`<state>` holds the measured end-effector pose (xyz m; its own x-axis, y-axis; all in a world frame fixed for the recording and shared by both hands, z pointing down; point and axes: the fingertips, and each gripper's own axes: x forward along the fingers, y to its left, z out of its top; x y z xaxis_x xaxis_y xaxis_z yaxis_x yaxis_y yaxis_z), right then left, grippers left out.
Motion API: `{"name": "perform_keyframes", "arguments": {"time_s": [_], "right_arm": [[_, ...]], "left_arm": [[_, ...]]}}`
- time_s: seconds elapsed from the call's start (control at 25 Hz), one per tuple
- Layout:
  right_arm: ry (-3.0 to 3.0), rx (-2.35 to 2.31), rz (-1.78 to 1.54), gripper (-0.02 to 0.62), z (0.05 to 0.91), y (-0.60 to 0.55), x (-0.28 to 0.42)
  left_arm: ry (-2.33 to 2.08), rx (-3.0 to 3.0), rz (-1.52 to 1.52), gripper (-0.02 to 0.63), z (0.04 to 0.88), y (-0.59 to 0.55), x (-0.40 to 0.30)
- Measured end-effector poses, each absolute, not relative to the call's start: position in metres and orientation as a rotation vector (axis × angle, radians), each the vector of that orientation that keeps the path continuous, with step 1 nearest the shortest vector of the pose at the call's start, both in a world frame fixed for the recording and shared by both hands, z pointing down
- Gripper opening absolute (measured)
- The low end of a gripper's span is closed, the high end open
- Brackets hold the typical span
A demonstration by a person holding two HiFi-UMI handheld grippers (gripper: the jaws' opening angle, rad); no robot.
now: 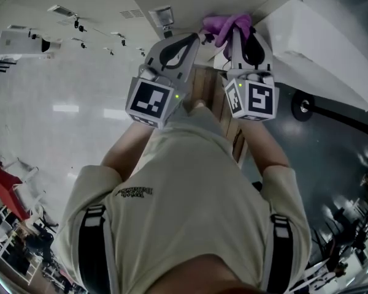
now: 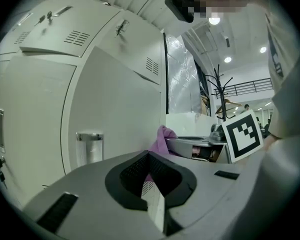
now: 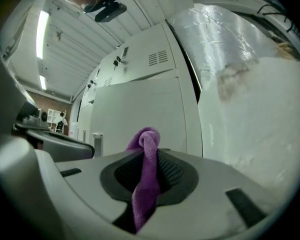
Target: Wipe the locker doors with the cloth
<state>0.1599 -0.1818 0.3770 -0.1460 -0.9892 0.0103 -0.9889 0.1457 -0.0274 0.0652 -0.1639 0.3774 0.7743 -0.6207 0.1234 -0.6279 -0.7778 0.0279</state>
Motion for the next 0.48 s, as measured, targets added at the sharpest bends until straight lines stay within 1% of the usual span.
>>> {"name": "perform_keyframes", "arguments": {"time_s": [0.48], "right_arm": [[2.406, -1.912, 0.111, 0.054, 0.274, -0.158, 0.139]], "left_arm": [[-1.143, 2.932, 0.068, 0.002, 0.290, -0.149, 0.039]]}}
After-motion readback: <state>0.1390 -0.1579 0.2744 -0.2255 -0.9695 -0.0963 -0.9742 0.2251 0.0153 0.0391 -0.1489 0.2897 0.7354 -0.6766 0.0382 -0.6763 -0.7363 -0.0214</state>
